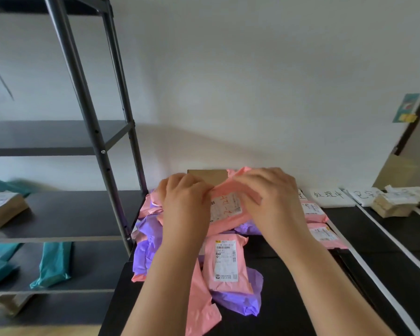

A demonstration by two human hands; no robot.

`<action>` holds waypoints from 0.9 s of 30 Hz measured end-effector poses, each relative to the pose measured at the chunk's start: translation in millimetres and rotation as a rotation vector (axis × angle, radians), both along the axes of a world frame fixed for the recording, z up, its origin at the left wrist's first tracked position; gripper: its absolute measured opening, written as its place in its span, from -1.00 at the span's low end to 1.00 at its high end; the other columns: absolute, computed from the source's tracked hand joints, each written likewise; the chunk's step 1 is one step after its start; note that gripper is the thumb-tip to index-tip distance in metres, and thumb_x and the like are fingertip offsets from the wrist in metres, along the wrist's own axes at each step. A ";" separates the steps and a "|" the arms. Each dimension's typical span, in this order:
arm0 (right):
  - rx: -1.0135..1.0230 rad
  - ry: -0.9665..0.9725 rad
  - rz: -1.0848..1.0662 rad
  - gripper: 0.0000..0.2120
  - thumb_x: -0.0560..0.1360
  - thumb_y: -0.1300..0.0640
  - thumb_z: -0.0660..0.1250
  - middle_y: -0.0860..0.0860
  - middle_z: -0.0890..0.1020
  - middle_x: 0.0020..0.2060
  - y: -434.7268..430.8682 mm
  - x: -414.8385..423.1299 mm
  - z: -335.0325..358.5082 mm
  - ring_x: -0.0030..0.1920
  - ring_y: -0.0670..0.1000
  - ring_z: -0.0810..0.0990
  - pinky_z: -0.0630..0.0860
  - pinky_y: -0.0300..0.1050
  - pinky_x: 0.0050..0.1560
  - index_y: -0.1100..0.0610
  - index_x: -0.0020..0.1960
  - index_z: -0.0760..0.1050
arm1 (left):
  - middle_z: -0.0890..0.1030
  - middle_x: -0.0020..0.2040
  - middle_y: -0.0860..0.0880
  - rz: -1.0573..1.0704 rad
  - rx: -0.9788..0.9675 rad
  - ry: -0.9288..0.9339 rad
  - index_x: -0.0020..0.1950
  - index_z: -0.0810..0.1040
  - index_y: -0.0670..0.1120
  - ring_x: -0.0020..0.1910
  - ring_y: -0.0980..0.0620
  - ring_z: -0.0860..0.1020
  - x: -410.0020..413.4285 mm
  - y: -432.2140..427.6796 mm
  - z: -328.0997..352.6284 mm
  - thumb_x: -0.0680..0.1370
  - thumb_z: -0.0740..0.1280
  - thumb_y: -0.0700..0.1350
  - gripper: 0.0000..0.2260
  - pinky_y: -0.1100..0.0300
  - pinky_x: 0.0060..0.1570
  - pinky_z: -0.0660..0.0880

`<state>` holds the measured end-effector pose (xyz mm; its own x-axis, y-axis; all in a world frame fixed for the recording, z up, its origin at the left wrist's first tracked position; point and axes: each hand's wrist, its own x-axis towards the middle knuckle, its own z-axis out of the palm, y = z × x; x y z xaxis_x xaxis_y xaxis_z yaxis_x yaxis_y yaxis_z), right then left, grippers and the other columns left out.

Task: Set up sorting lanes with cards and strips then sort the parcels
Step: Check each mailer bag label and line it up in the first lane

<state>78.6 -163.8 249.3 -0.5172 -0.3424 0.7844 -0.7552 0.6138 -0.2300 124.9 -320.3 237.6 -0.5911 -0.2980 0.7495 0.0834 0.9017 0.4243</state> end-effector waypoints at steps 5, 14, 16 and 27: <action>0.097 0.000 -0.122 -0.77 0.31 0.22 0.62 0.03 0.65 -0.11 -1.8 2.0 -12.5 -0.04 0.17 0.61 0.46 0.11 0.00 0.10 -0.07 0.68 | 0.68 -0.12 -0.03 -0.097 -0.139 0.071 -0.20 0.74 -0.05 0.01 -0.24 0.60 -3.5 5.9 -3.8 0.38 0.47 -0.18 -0.93 0.09 0.12 0.22; -0.153 -0.309 -0.142 -0.95 0.48 0.18 0.43 -0.03 0.67 -0.27 7.5 -1.8 -5.8 -0.25 0.07 0.61 0.52 0.06 -0.11 0.14 -0.14 0.65 | 0.56 0.32 -0.13 0.051 0.072 0.213 0.23 0.63 -0.15 0.36 -0.23 0.43 0.2 9.9 -2.6 0.42 0.51 -0.31 -0.62 0.02 0.38 0.22; -0.341 -0.391 -0.135 -0.93 0.49 0.14 0.42 -0.13 0.65 -0.30 11.4 -3.8 -2.0 -0.28 -0.09 0.60 0.53 -0.04 -0.21 0.04 -0.17 0.61 | 0.55 0.32 -0.08 0.078 0.276 0.201 0.26 0.60 -0.14 0.36 -0.13 0.41 4.3 8.3 -0.6 0.48 0.49 -0.26 -0.65 0.05 0.34 0.33; -0.709 -0.629 0.004 -0.91 0.50 0.07 0.42 -0.13 0.69 -0.29 13.6 -1.8 12.6 -0.23 -0.06 0.66 0.63 0.06 -0.10 -0.01 -0.18 0.64 | 0.69 -0.19 0.12 -0.062 0.988 0.082 -0.16 0.67 0.12 -0.13 0.07 0.64 11.9 7.8 16.7 0.48 0.49 -0.02 -0.95 -0.05 0.00 0.61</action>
